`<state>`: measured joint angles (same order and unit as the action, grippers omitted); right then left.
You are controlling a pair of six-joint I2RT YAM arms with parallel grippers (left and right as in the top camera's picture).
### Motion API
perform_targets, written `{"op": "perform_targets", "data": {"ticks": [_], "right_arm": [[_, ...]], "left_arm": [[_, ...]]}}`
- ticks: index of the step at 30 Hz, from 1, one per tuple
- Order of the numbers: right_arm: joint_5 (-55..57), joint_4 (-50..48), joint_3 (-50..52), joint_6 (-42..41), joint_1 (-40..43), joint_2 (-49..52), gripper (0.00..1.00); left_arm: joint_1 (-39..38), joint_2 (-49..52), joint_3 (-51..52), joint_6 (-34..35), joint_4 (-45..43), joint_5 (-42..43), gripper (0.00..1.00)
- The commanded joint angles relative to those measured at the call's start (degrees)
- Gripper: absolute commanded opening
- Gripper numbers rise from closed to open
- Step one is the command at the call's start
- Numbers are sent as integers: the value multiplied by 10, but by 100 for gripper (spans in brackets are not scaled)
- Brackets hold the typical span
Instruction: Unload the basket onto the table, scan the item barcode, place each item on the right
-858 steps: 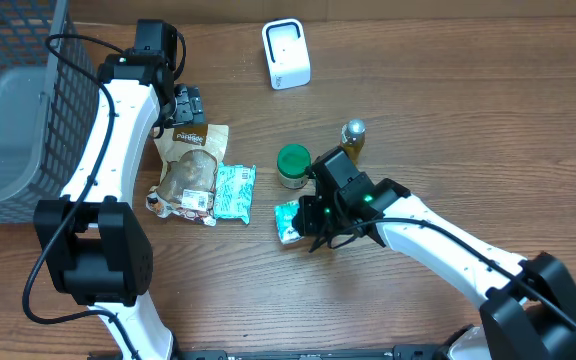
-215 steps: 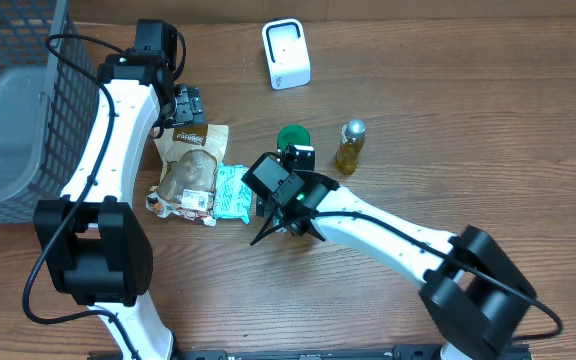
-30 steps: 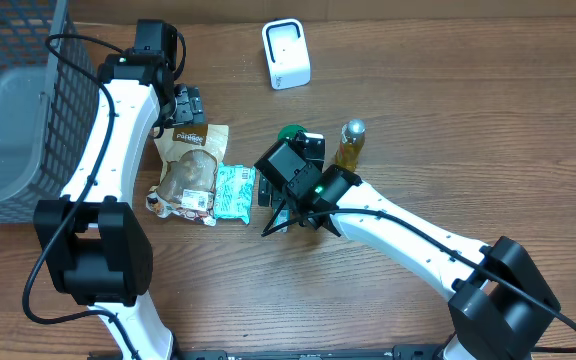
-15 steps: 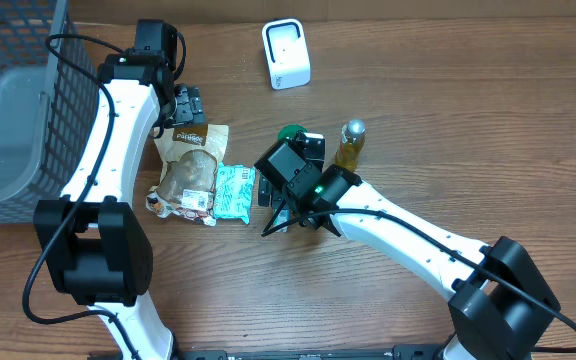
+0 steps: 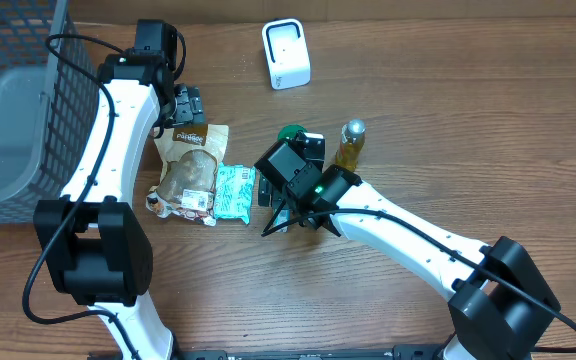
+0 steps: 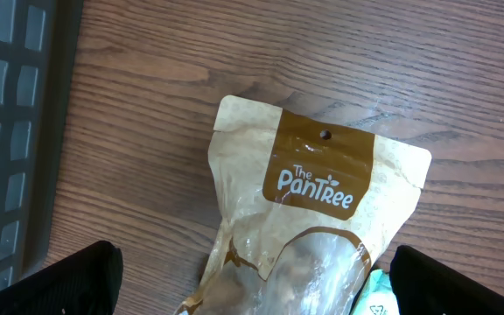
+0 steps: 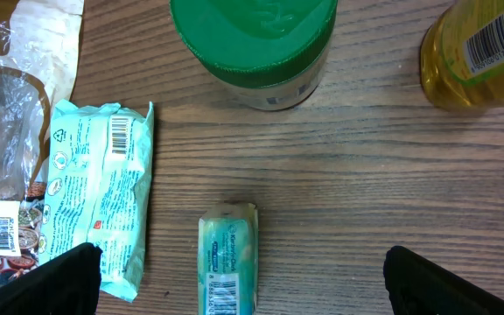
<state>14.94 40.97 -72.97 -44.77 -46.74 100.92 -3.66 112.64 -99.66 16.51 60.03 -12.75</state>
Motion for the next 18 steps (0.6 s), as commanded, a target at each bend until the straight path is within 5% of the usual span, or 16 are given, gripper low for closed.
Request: {"op": "perform_targets", "data": {"ticks": [1,6,18], "right_arm": [[0,-1,-13,2,0,-15,100],[-9,12,-34,67,2,-16,100],[-9,295,-287,87,86,-16,100]], "left_arm": [[-2,-2,-7,0,-1,-12,99],[-2,-2,-7,0,-1,-12,100],[-2,-2,-7,0,-1,-12,99]]}}
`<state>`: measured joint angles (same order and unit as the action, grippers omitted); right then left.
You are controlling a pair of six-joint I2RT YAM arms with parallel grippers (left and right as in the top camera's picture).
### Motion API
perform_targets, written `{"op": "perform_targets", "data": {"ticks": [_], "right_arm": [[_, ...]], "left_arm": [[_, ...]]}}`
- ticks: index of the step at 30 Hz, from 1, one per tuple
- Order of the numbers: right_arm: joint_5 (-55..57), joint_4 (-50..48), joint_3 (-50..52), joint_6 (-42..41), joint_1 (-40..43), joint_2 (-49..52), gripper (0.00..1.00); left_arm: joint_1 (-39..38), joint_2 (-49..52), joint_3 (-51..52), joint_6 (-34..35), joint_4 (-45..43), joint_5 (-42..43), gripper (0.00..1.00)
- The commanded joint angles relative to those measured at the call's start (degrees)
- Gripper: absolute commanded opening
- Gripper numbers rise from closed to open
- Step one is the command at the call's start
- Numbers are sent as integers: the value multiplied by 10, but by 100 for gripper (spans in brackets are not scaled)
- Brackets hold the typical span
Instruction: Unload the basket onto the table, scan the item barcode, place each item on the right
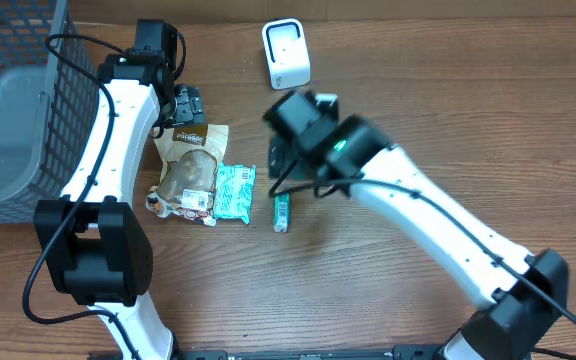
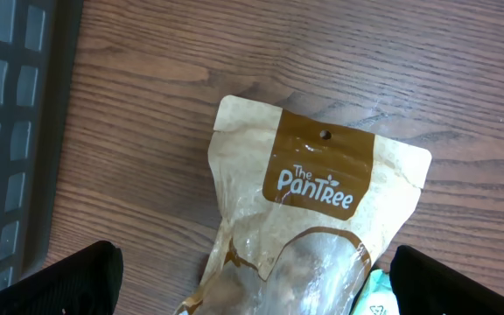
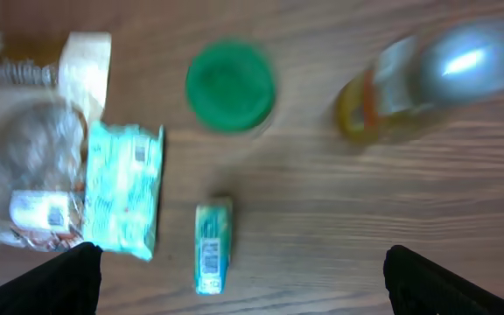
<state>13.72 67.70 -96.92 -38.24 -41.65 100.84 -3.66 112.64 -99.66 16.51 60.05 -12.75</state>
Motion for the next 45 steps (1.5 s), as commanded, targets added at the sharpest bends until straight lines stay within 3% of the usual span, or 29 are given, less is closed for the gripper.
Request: {"op": "perform_targets", "data": {"ticks": [1,14,18,32,45], "right_arm": [[4,32,-53,30,45,-15,100],[6,21,-54,43,180,-6,100],[-3,26,-54,44,185,7,100],[-42,-19,-36,188,184,112,100],[-42,-29,-34,207,185,158,100]], "left_arm": [[-2,-2,-7,0,-1,-12,100],[-2,-2,-7,0,-1,-12,100],[-2,-2,-7,0,-1,-12,100],[-2,-2,-7,0,-1,-12,100],[-2,-2,-7,0,-1,-12,100]]}}
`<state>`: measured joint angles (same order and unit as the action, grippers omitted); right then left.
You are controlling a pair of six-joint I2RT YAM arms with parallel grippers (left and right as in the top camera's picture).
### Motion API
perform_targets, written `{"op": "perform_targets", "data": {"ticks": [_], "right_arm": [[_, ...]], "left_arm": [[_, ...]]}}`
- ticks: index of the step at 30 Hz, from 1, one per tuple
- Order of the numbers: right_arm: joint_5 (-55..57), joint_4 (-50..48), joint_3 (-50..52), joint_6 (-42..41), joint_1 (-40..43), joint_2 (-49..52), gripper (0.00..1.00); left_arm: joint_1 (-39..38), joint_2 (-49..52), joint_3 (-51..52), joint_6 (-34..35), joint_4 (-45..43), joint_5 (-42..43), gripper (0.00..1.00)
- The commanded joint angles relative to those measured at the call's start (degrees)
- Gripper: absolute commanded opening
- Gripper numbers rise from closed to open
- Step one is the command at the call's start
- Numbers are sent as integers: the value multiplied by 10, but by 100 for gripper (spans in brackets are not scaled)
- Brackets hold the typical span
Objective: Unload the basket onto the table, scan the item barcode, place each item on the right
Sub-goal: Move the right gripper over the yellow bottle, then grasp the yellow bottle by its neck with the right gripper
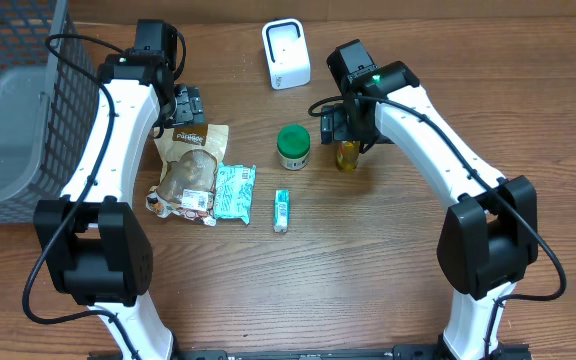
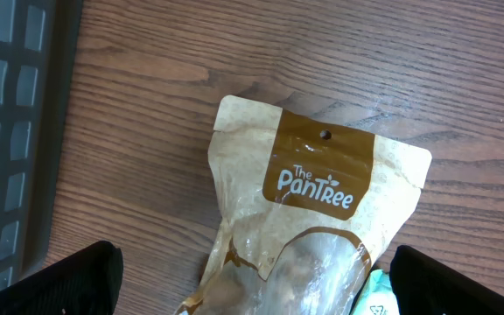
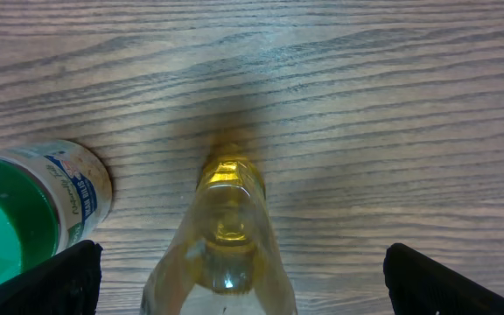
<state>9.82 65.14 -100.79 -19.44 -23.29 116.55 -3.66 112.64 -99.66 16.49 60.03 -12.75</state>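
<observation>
A small bottle of yellow liquid (image 1: 346,155) stands upright on the wooden table, right of a green-lidded jar (image 1: 293,147). My right gripper (image 1: 348,128) hangs straight over the bottle. In the right wrist view the bottle (image 3: 230,236) is seen from above between the two wide-apart fingers of the right gripper (image 3: 243,293), open and not touching it. The white scanner (image 1: 286,54) stands at the back. My left gripper (image 2: 252,284) is open over the brown PanTree pouch (image 2: 322,219), near the basket.
A teal packet (image 1: 234,190) lies beside the brown pouch (image 1: 193,165), and a small teal bar (image 1: 282,211) lies in front of the jar (image 3: 16,227). A dark wire basket (image 1: 8,100) with a grey bin fills the left edge.
My right gripper has moved from over the jar and teal bar to the right and lower, now straddling the yellow bottle from above. The left arm has not moved.
My right gripper was first low over the small teal bar, open, with the jar and bottle beyond it. Then it was higher, looking down on several items. Now it is open around the yellow bottle. The left gripper stayed open over the pouch.
</observation>
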Motion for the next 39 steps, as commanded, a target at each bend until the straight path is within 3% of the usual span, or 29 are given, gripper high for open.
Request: {"op": "perform_targets", "data": {"ticks": [1,4,5,7,9,24,33,39], "right_arm": [[-3,-2,5,19,1,1,100],[-3,-2,5,19,1,1,96],[-3,-2,5,19,1,1,87],[-3,-2,5,19,1,1,81],[-3,-4,5,19,1,1,67],[-10,27,-16,17,1,-15,29],[-68,41,-17,17,23,-113,25],[-266,55,-17,20,82,-201,23]], "left_arm": [[-2,-2,-7,0,-1,-12,99],[-2,-2,-7,0,-1,-12,100],[-2,-2,-7,0,-1,-12,100],[-2,-2,-7,0,-1,-12,100],[-2,-2,-7,0,-1,-12,100],[-2,-2,-7,0,-1,-12,100],[-2,-2,-7,0,-1,-12,100],[-2,-2,-7,0,-1,-12,100]]}}
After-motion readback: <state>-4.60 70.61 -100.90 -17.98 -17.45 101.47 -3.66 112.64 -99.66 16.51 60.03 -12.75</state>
